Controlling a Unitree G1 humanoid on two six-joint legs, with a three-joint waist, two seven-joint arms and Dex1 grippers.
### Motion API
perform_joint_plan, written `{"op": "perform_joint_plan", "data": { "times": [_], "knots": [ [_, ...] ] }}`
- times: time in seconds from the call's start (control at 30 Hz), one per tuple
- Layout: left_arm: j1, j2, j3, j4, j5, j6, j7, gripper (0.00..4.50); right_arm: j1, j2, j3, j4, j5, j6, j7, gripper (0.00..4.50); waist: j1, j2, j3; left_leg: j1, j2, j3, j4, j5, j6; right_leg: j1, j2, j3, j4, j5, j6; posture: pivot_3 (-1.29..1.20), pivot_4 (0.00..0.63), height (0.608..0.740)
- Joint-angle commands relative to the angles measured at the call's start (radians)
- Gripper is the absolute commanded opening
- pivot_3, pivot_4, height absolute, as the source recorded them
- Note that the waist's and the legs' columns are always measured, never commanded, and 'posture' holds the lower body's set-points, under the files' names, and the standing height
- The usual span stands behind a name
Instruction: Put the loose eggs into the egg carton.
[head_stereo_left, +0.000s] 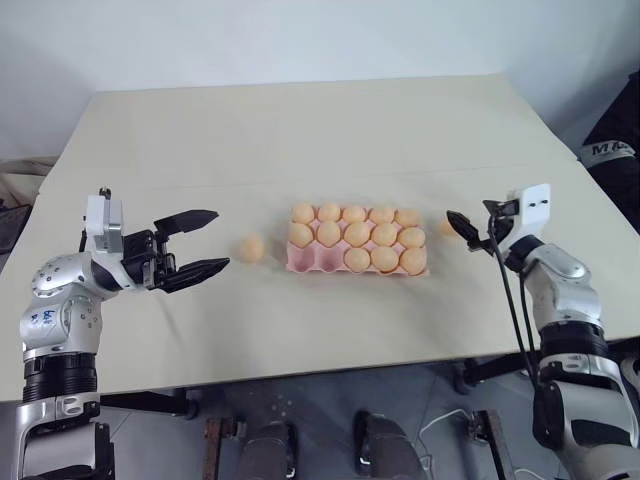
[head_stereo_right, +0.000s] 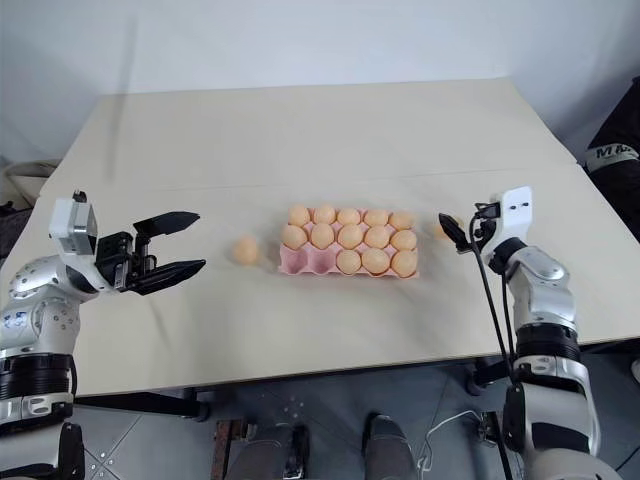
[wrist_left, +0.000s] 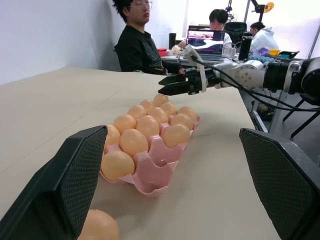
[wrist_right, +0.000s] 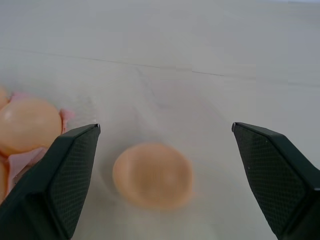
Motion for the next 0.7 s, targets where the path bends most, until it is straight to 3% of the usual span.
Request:
{"op": "perform_joint_plan", "data": {
  "times": [0.03,0.23,0.53,0.63,0.7],
  "knots": [
    [0.014,0.005,0.029,-0.044,-0.029,-0.001,0.011,4.5,-0.056,0.013,0.012,0.104,-0.033,-0.075,-0.017,4.44,-0.005,0.0,0.0,0.0,0.0,0.001,0.0,0.0,0.0,0.0,0.0,-0.001,0.0,0.0,0.0,0.0,0.15,0.74],
    [0.022,0.004,0.032,-0.052,-0.031,-0.003,0.022,4.5,-0.135,0.027,0.053,0.301,-0.118,-0.154,-0.106,4.44,-0.01,0.0,0.0,0.0,0.001,0.002,0.0,0.0,-0.001,-0.001,0.0,-0.002,0.0,0.0,0.0,0.0,0.15,0.74],
    [0.034,0.01,0.038,-0.064,-0.037,-0.005,0.032,4.5,-0.189,0.033,0.054,0.403,-0.129,-0.206,-0.126,4.44,-0.011,0.0,0.0,0.001,0.001,0.002,0.0,0.0,-0.001,-0.001,0.0,-0.001,0.0,0.0,0.0,0.0,0.15,0.74],
    [0.036,0.011,0.039,-0.066,-0.038,-0.006,0.035,4.5,-0.191,0.033,0.05,0.407,-0.125,-0.218,-0.117,3.84,-0.011,0.0,0.0,0.001,0.001,0.003,0.0,0.0,-0.001,-0.001,0.0,-0.001,0.0,0.0,0.0,0.0,0.15,0.74],
    [0.036,0.011,0.039,-0.067,-0.038,-0.007,0.035,4.5,-0.19,0.034,0.043,0.399,-0.118,-0.227,-0.114,3.17,-0.011,0.0,0.0,0.001,0.001,0.002,0.0,0.0,-0.001,-0.001,0.0,-0.001,0.0,0.0,0.0,0.0,0.15,0.74]
  ]
}}
